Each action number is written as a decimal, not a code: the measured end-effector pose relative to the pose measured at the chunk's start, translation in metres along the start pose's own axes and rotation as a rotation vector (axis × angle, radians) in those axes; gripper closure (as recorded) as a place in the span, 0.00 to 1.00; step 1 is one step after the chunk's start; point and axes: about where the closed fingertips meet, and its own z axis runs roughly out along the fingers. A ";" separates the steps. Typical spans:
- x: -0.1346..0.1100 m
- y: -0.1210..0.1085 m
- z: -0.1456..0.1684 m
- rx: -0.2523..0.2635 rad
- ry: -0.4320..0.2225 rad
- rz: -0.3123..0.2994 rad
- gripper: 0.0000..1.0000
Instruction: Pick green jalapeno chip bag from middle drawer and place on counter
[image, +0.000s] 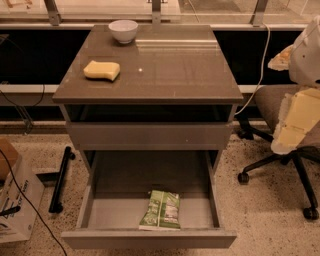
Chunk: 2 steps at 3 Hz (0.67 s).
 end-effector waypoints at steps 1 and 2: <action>-0.001 0.000 0.000 0.007 -0.007 -0.001 0.00; -0.004 0.002 0.022 -0.016 -0.044 -0.002 0.00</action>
Offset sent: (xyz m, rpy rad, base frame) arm 0.0152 0.0183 -0.0699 0.1259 0.0463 0.0463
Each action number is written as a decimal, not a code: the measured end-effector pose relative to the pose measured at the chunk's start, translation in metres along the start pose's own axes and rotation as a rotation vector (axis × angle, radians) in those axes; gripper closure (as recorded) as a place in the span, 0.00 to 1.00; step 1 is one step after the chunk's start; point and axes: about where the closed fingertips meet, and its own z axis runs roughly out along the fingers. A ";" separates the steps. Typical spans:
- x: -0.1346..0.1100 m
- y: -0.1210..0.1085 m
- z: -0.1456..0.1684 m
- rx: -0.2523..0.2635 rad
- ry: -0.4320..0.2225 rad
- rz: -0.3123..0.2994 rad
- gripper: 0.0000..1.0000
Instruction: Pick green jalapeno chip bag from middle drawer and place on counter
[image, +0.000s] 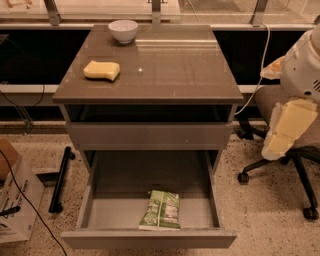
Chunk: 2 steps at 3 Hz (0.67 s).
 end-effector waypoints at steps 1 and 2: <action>0.003 0.000 0.039 -0.050 -0.088 0.021 0.00; 0.003 0.000 0.039 -0.050 -0.088 0.021 0.00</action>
Offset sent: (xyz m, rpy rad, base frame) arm 0.0080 0.0027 -0.0325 0.0822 0.0236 0.0104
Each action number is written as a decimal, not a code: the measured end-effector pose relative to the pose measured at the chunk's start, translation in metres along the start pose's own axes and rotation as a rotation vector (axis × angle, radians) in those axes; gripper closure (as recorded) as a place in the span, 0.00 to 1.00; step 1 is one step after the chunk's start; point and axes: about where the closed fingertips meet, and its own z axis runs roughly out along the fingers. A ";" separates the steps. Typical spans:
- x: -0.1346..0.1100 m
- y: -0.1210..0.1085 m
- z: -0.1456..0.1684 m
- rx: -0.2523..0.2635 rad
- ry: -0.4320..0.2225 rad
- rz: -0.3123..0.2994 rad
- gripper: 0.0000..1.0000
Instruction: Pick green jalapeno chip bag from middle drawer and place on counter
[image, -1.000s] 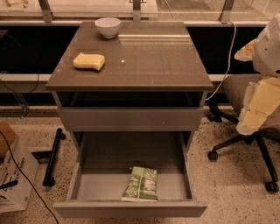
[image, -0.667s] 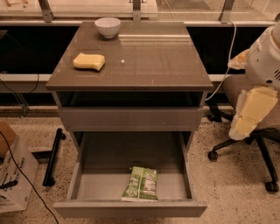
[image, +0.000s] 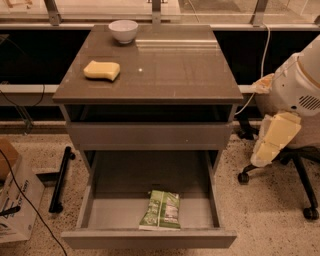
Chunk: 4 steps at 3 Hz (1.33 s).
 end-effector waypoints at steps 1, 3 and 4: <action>-0.004 0.003 0.024 -0.039 -0.040 0.028 0.00; 0.001 0.017 0.128 -0.167 -0.128 0.109 0.00; 0.008 0.026 0.174 -0.248 -0.181 0.151 0.00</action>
Offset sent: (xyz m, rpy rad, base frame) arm 0.0240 0.0460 -0.1411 0.2151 0.1744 -0.0187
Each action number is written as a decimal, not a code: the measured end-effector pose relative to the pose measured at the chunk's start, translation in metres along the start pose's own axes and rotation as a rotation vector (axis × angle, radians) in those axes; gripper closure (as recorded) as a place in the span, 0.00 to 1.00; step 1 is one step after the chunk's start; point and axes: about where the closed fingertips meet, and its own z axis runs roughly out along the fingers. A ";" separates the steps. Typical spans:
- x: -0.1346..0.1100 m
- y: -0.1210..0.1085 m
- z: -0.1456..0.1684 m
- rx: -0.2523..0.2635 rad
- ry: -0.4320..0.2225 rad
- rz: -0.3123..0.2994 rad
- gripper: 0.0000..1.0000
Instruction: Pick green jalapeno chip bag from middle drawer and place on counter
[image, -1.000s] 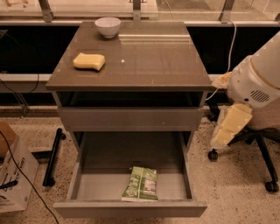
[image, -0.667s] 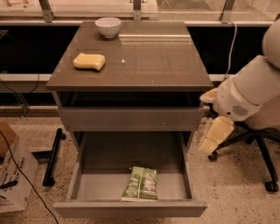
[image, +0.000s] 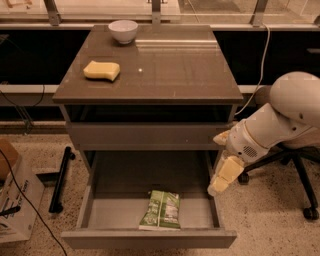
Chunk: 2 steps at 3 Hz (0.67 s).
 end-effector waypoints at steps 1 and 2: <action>0.003 -0.001 0.008 -0.017 -0.003 0.009 0.00; 0.008 -0.004 0.025 -0.029 -0.036 0.057 0.00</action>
Offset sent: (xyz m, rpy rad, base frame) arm 0.0069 0.0092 -0.0517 0.1079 0.0756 -0.1047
